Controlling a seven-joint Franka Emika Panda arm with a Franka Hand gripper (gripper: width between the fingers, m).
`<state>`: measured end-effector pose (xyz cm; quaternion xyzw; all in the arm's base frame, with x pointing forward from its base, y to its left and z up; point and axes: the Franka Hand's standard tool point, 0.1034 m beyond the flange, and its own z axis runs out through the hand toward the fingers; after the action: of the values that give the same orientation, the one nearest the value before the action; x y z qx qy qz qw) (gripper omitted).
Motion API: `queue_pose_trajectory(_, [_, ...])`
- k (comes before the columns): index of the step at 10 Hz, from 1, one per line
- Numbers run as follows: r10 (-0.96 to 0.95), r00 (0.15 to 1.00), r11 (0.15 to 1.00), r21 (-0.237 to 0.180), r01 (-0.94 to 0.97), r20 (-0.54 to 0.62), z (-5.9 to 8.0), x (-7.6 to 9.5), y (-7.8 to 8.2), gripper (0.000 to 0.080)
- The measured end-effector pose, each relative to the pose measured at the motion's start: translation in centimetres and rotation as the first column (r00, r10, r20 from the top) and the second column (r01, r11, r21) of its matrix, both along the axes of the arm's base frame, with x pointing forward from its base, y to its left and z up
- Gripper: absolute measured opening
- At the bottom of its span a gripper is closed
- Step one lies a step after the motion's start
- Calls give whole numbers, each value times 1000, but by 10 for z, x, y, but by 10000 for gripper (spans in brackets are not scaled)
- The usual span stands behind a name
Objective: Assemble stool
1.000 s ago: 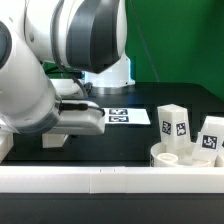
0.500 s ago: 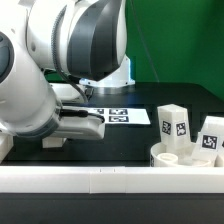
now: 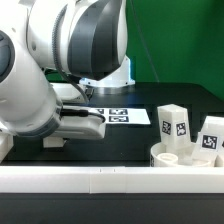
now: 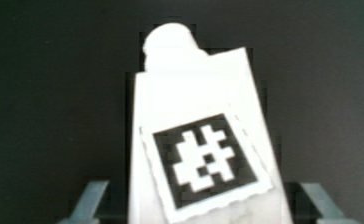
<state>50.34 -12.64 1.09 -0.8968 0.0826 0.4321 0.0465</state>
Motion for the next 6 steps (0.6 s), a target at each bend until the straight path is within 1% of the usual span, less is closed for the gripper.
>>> queue_pose_trajectory(2, [18, 999, 1000, 7, -18, 27, 12, 12, 11, 323])
queue_pose_trajectory(4, [33, 998, 999, 19, -34, 59, 35, 25, 23, 323])
queue_pose_trajectory(5, [69, 993, 996, 56, -75, 93, 38, 30, 20, 324])
queue_pose_trajectory(6, [65, 993, 996, 50, -70, 96, 37, 30, 19, 324])
